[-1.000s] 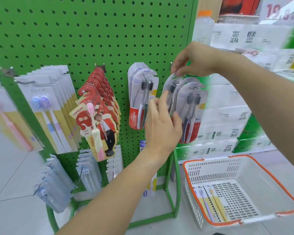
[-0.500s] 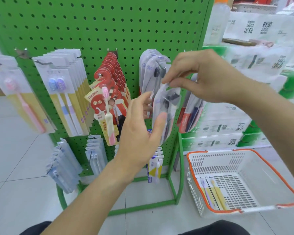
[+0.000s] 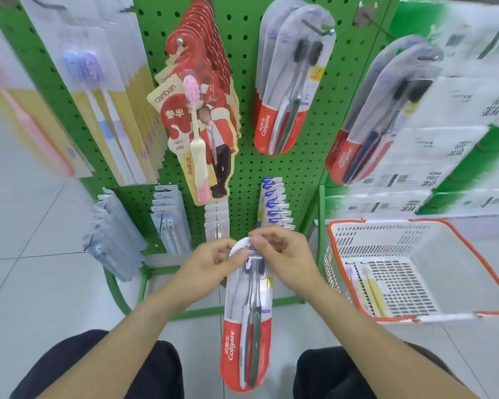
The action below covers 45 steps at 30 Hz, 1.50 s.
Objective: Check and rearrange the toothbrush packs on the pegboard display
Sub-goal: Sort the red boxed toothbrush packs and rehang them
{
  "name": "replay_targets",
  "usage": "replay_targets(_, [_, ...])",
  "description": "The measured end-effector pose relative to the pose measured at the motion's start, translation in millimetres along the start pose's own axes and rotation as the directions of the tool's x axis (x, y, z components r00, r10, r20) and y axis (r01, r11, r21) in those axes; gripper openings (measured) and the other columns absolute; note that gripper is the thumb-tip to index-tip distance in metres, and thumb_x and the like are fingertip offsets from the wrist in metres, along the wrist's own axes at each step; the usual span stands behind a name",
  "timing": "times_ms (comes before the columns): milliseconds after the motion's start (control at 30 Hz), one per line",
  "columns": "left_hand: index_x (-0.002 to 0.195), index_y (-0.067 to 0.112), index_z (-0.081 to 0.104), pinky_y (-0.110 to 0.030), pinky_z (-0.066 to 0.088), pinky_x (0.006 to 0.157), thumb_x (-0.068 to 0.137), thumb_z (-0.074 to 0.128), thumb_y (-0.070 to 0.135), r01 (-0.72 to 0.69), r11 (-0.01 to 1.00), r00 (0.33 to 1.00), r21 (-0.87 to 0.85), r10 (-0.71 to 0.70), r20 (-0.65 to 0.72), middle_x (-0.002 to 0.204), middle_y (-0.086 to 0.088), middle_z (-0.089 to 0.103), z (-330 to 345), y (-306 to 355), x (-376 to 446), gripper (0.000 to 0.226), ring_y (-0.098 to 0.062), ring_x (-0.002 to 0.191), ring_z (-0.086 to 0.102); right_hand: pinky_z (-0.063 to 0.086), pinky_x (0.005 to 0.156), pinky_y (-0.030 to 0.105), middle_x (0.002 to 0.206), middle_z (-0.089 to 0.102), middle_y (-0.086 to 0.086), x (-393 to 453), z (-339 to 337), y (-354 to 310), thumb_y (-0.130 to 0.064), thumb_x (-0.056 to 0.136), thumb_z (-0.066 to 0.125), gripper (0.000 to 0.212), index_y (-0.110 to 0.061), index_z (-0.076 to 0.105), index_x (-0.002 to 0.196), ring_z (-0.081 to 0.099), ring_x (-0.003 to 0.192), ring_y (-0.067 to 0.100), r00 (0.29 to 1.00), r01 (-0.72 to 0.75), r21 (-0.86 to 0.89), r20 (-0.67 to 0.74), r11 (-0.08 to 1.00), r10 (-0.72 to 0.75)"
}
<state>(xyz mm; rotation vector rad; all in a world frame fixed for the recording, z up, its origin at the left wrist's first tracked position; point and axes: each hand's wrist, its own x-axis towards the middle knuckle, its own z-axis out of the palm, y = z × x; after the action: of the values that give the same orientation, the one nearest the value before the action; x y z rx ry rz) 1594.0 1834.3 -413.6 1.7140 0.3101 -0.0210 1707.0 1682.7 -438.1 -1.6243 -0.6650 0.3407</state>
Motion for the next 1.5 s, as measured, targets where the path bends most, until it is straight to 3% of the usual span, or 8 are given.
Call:
replay_targets(100, [0.104, 0.006, 0.069, -0.039, 0.05, 0.071, 0.103, 0.053, 0.03, 0.108, 0.99, 0.99, -0.094, -0.115, -0.08, 0.094, -0.03, 0.07, 4, -21, 7, 0.029, -0.027, 0.076, 0.062, 0.057, 0.081, 0.037, 0.089, 0.077, 0.001, 2, 11, 23, -0.011, 0.092, 0.072, 0.012, -0.021, 0.077, 0.092, 0.072, 0.082, 0.017, 0.997, -0.052, -0.002, -0.049, 0.999, 0.052])
replay_targets(200, [0.095, 0.015, 0.073, -0.04, 0.044, 0.068, 0.094, 0.059, 0.05, 0.118, 0.988, 0.982, -0.099, -0.131, -0.137, 0.081, -0.029, 0.065, 7, -29, 12, 0.038, -0.027, 0.071, 0.052, 0.055, 0.082, 0.03, 0.097, 0.069, -0.007, 2, 18, 26, -0.029, 0.094, 0.069, 0.008, -0.026, 0.077, 0.092, 0.065, 0.094, 0.009, 0.995, 0.061, -0.241, -0.066, 0.969, -0.08])
replay_targets(300, [0.095, 0.014, 0.075, -0.041, 0.046, 0.065, 0.103, 0.055, 0.028, 0.141, 0.979, 0.963, -0.144, -0.17, -0.209, 0.075, -0.027, 0.062, 5, -31, 19, 0.026, -0.027, 0.069, 0.052, 0.041, 0.1, 0.028, 0.113, 0.056, -0.005, 3, 19, 20, -0.048, 0.091, 0.063, 0.032, -0.026, 0.076, 0.109, 0.049, 0.114, 0.013, 0.969, 0.24, -0.457, 0.158, 0.856, -0.188])
replay_targets(433, [0.1, 0.018, 0.077, -0.063, 0.054, 0.07, 0.103, 0.055, 0.027, 0.149, 0.973, 0.958, -0.178, -0.187, -0.218, 0.09, -0.037, 0.064, 3, -33, 20, 0.024, -0.042, 0.072, 0.063, 0.043, 0.095, 0.042, 0.106, 0.055, -0.009, 3, 11, 18, -0.056, 0.087, 0.064, 0.049, -0.026, 0.069, 0.126, 0.049, 0.104, 0.018, 0.933, 0.324, -0.524, 0.313, 0.787, -0.176])
replay_targets(533, [0.099, 0.019, 0.078, -0.051, 0.057, 0.071, 0.103, 0.056, 0.026, 0.16, 0.97, 0.954, -0.184, -0.2, -0.226, 0.095, -0.032, 0.069, 3, -33, 16, 0.023, -0.041, 0.075, 0.066, 0.044, 0.094, 0.033, 0.107, 0.058, -0.009, 4, 2, 18, -0.059, 0.086, 0.064, 0.055, -0.025, 0.067, 0.13, 0.052, 0.102, 0.012, 0.915, 0.325, -0.485, 0.38, 0.812, -0.14])
replay_targets(767, [0.099, 0.006, 0.072, -0.034, 0.059, 0.059, 0.103, 0.052, 0.015, 0.172, 0.903, 0.929, -0.393, -0.282, -0.241, 0.083, -0.017, 0.076, 7, -23, 9, 0.023, -0.03, 0.07, 0.071, 0.042, 0.095, 0.02, 0.124, 0.067, -0.001, 0, 7, 21, -0.036, 0.094, 0.066, 0.034, -0.017, 0.073, 0.122, 0.056, 0.1, 0.015, 0.865, 0.496, -0.435, 0.321, 0.752, -0.386])
replay_targets(1200, [0.106, 0.008, 0.073, -0.03, 0.056, 0.067, 0.1, 0.057, 0.026, 0.199, 0.896, 0.955, -0.398, -0.268, -0.126, 0.093, -0.014, 0.077, 11, -20, 7, 0.024, -0.023, 0.077, 0.072, 0.058, 0.078, 0.037, 0.104, 0.077, 0.004, -1, -1, 24, -0.037, 0.079, 0.08, 0.034, -0.007, 0.081, 0.094, 0.073, 0.089, 0.014, 0.84, 0.52, -0.403, 0.083, 0.753, -0.536])
replay_targets(1500, [0.112, 0.013, 0.067, -0.025, 0.057, 0.063, 0.098, 0.058, 0.021, 0.099, 0.918, 0.969, -0.385, -0.176, -0.171, 0.091, -0.01, 0.078, 7, -22, 6, 0.019, -0.02, 0.078, 0.075, 0.057, 0.092, 0.038, 0.137, 0.063, 0.006, 1, -1, 31, -0.014, 0.091, 0.072, 0.03, -0.01, 0.073, 0.121, 0.07, 0.106, 0.02, 0.871, 0.491, -0.411, 0.193, 0.768, -0.453])
